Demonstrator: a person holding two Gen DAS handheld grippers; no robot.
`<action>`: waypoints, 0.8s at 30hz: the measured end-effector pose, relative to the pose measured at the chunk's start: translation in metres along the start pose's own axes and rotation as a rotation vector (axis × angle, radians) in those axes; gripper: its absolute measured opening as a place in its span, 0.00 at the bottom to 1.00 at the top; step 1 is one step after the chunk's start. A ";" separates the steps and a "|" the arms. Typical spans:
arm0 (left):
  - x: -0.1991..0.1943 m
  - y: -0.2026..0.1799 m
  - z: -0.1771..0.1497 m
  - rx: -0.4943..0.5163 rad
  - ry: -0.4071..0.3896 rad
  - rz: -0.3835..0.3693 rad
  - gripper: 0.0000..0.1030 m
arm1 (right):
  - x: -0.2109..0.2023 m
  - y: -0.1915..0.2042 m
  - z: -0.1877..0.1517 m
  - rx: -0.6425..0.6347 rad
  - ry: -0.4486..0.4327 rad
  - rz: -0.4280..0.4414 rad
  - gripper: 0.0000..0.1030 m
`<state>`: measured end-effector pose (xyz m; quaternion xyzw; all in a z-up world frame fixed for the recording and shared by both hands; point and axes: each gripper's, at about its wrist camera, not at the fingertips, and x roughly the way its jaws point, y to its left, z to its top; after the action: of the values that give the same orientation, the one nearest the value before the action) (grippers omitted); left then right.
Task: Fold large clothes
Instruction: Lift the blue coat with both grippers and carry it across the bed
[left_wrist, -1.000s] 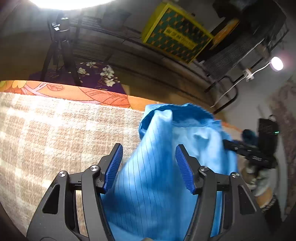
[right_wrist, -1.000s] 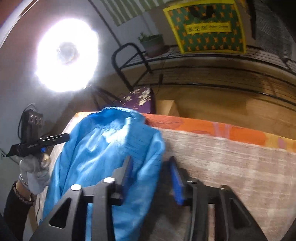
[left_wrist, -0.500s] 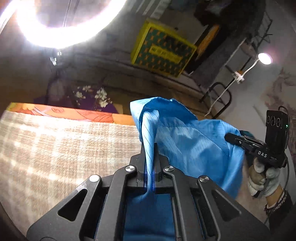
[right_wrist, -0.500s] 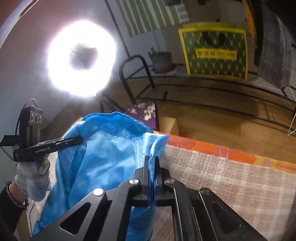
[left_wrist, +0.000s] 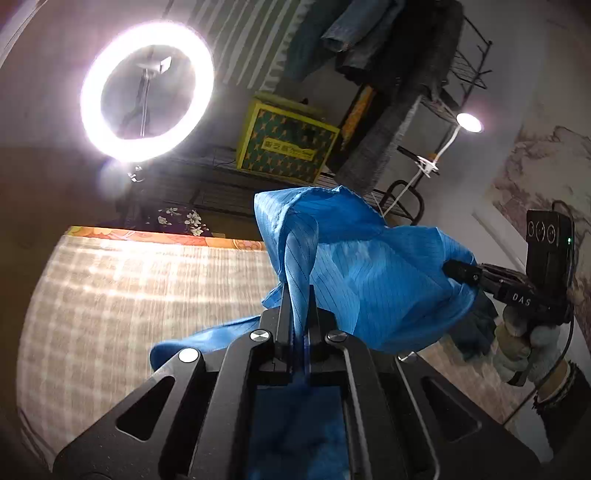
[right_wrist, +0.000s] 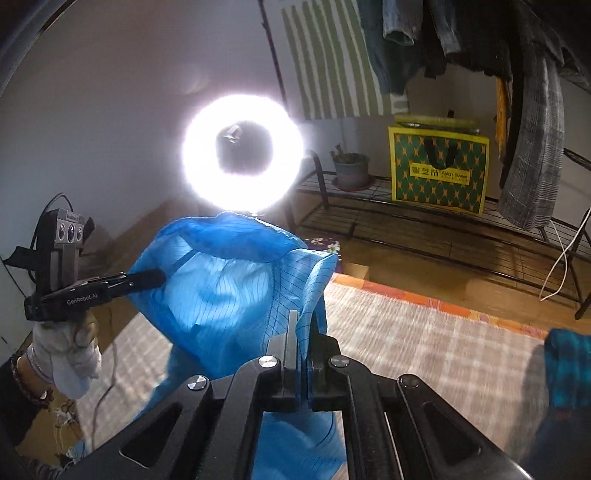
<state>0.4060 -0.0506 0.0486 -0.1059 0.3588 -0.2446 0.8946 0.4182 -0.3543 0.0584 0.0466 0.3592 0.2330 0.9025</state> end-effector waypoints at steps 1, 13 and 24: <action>-0.013 -0.006 -0.008 0.003 -0.006 -0.004 0.00 | -0.010 0.006 -0.005 0.005 0.001 0.005 0.00; -0.101 -0.035 -0.130 -0.019 0.053 -0.002 0.00 | -0.089 0.081 -0.122 -0.021 0.072 0.025 0.00; -0.109 -0.054 -0.238 0.027 0.241 0.022 0.01 | -0.107 0.104 -0.216 -0.057 0.171 0.008 0.01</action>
<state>0.1535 -0.0442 -0.0383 -0.0598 0.4613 -0.2505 0.8490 0.1656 -0.3289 -0.0074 0.0024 0.4279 0.2500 0.8686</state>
